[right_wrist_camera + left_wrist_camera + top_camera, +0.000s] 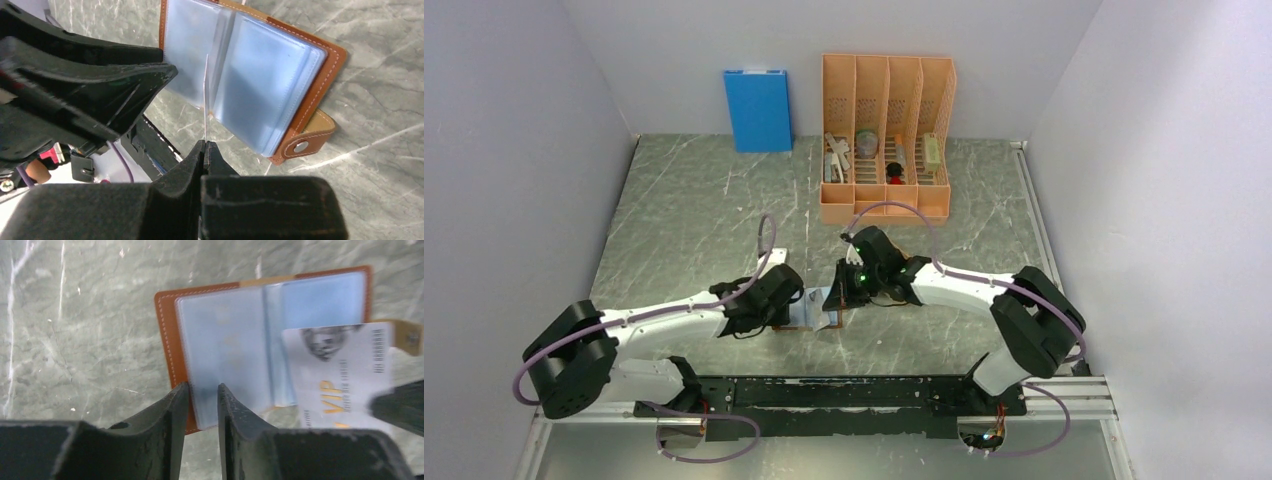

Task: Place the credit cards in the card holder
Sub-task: Insert the credit card into the card holder.

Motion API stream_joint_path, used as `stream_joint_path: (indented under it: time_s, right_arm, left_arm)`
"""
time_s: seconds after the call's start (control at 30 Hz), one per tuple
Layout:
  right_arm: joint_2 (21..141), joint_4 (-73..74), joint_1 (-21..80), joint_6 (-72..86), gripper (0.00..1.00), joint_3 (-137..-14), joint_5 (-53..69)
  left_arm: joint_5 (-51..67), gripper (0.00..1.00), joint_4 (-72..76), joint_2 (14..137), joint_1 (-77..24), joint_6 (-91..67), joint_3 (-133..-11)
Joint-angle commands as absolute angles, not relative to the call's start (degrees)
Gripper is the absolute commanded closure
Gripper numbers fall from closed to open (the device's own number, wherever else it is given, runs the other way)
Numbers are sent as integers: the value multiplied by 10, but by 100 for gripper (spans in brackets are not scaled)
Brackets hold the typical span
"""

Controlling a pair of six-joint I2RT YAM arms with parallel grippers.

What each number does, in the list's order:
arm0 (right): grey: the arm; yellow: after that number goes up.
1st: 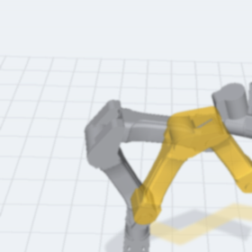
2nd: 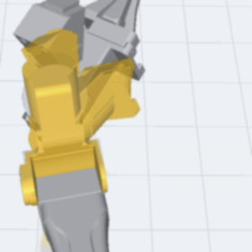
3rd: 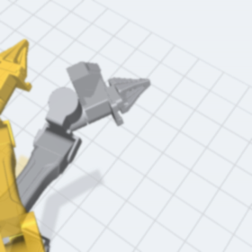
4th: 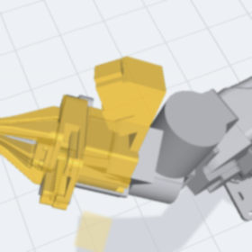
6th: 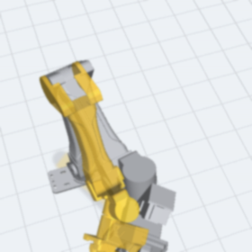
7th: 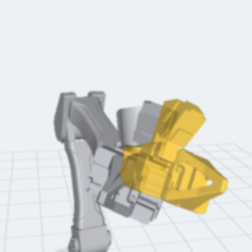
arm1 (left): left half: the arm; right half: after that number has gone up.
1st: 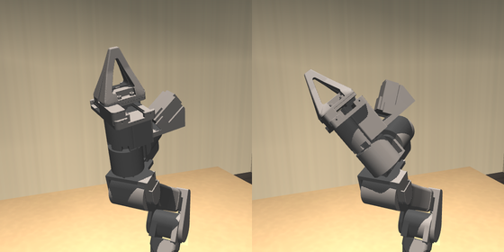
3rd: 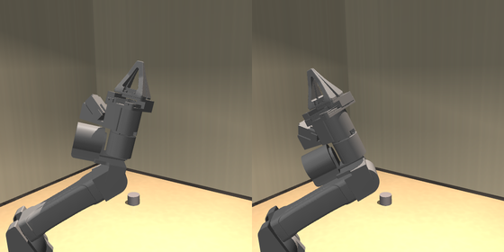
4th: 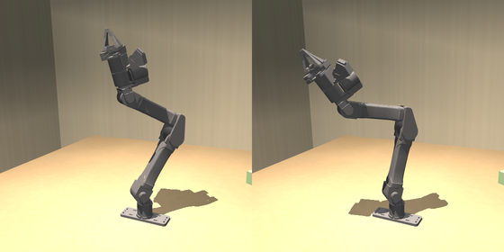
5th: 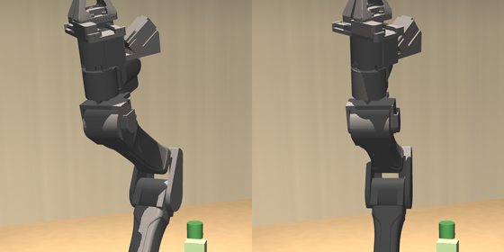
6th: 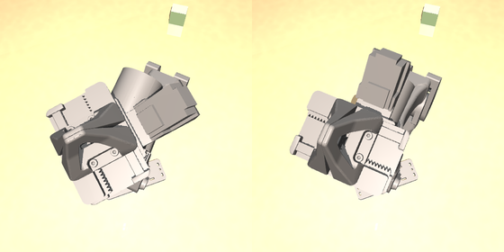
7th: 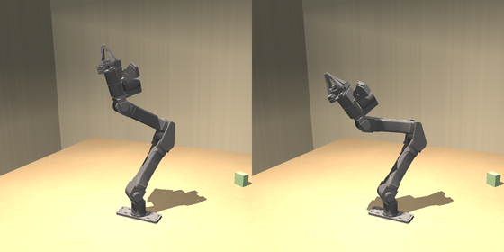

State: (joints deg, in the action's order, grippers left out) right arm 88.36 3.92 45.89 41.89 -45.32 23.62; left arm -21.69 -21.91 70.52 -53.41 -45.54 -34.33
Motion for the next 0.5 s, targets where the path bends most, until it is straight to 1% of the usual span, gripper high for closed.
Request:
stream_joint_path:
  time_s: [0.0,0.13,0.3,0.47]
  right_arm:
    - [869,6,454,450,100,-434,229]
    - [885,-14,454,453,100,-437,256]
    - [906,-33,454,459,100,-443,275]
    - [921,-29,453,470,100,-448,267]
  left_arm:
    - [-240,69,-195,727,-531,-470,-327]
    - [-247,73,-194,731,-531,-477,-316]
    - [-248,74,-197,730,-530,-478,-313]
    - [-246,74,-195,729,-530,-475,-315]
